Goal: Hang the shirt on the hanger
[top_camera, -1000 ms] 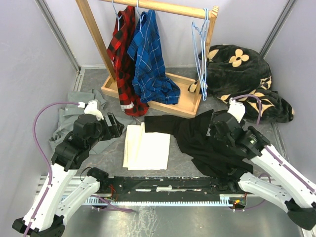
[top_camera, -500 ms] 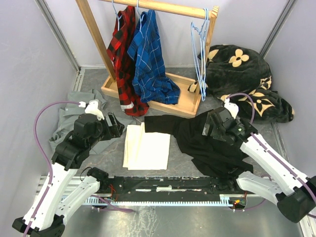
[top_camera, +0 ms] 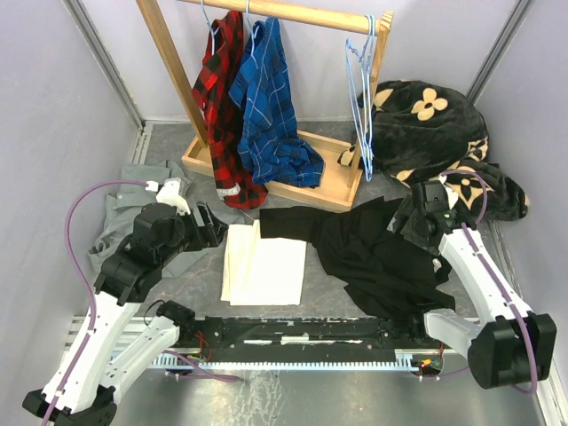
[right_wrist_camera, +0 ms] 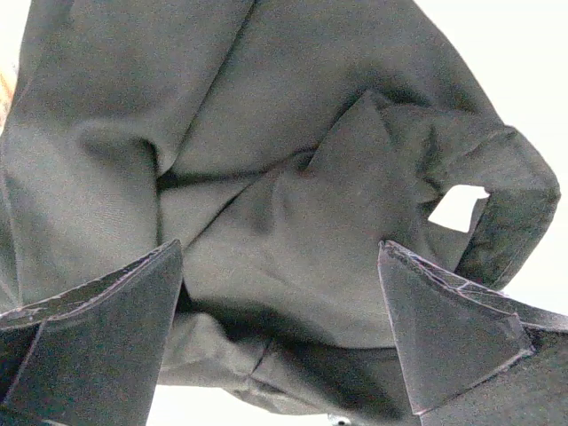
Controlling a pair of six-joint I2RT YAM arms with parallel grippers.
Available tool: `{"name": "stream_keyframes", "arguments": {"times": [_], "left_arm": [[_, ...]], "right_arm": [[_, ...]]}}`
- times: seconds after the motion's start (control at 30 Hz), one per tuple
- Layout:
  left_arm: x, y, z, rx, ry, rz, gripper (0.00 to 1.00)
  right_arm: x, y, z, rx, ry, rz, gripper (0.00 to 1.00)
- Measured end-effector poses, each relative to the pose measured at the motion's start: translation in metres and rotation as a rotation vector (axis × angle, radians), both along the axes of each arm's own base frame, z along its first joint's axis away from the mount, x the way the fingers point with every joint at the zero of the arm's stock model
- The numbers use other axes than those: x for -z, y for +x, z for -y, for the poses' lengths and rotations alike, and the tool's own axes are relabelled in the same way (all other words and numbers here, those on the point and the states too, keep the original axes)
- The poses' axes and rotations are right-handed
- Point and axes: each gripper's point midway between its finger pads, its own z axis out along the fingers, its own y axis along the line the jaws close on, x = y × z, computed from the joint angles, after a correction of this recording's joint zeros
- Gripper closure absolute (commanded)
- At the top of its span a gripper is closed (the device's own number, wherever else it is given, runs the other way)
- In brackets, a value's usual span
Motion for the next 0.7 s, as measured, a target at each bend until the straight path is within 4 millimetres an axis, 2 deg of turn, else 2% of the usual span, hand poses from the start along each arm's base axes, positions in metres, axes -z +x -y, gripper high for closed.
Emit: {"name": "stream_keyframes", "arguments": {"times": [0.13,0.23,0.37,0.43,0.5,0.57,0.7], "left_arm": [[0.001,0.000,0.002,0.009,-0.006,0.000,0.17],[0.000,0.000,0.002,0.010,-0.007,0.002,0.17],[0.000,0.000,0.003,0.011,-0.008,0.002,0.17],[0.000,0.000,0.003,0.013,-0.008,0.001,0.17],[0.001,0.000,0.003,0.014,-0.009,0.000,0.17],[0.001,0.000,0.003,0.015,-0.009,0.000,0.17],[0.000,0.000,0.003,0.014,-0.010,0.001,0.17]], "right_arm": [[0.009,0.010,0.015,0.037,0.019,-0.007,0.01],[0.010,0.025,0.016,0.046,0.125,0.050,0.01],[-0.005,0.045,0.011,0.044,0.246,0.192,0.01],[-0.017,0.054,0.008,0.033,0.272,0.253,0.01],[-0.020,0.061,0.007,0.038,0.284,0.271,0.01],[-0.011,0.065,0.007,0.057,0.294,0.231,0.02],[0.028,0.076,0.004,0.081,0.327,0.070,0.08]]}}
